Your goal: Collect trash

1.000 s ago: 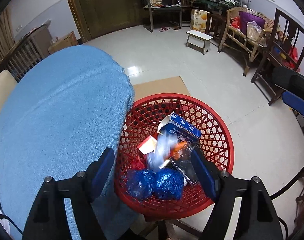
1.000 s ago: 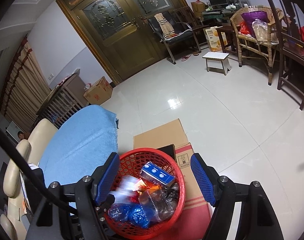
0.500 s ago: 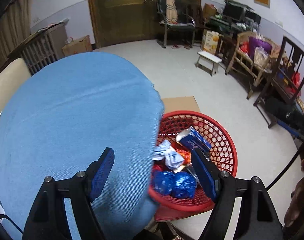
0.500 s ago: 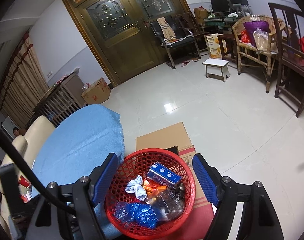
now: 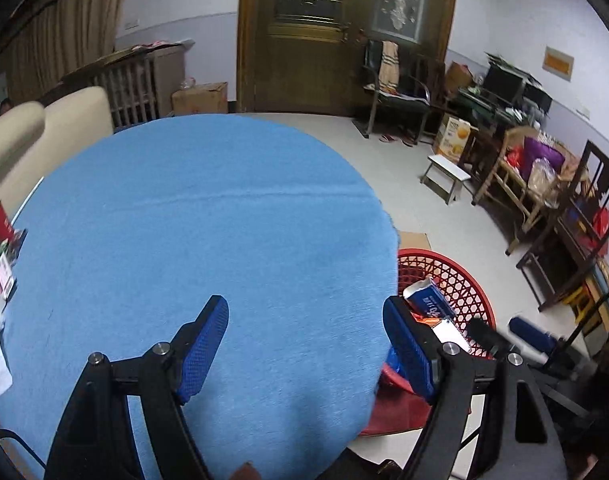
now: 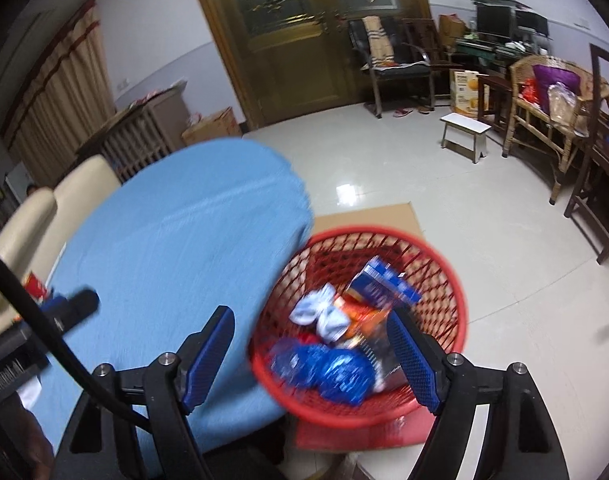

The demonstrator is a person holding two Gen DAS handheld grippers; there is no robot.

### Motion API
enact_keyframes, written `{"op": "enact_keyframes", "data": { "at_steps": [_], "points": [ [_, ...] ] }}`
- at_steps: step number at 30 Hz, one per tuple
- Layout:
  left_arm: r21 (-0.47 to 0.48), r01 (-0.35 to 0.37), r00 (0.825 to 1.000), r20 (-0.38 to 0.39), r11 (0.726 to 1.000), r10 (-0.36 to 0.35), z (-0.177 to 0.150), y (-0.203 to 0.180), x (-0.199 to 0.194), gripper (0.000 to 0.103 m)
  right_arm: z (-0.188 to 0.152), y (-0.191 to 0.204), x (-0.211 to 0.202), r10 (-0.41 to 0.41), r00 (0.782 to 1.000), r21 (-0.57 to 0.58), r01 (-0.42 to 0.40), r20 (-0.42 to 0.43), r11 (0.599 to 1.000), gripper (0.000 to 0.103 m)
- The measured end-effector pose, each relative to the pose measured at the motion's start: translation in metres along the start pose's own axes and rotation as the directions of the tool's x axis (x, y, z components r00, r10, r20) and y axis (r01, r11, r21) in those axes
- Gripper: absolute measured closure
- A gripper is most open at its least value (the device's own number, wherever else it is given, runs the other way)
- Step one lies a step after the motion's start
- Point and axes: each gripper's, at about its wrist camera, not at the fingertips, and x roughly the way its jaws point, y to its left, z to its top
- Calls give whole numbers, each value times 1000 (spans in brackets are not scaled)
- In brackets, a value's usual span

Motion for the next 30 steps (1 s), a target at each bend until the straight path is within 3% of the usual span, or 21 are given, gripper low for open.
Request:
{"op": "enact_keyframes", "data": {
  "at_steps": [10, 30],
  "points": [
    [-18, 9, 1000, 30, 1000, -8, -8, 14, -11, 18, -22, 37, -6, -20, 1000, -83, 21, 15, 996, 22],
    [39, 8, 1000, 20, 999, -9, -11, 1, -7, 17, -21, 30, -9, -58, 998, -42, 59, 24, 997, 22]
  ]
}}
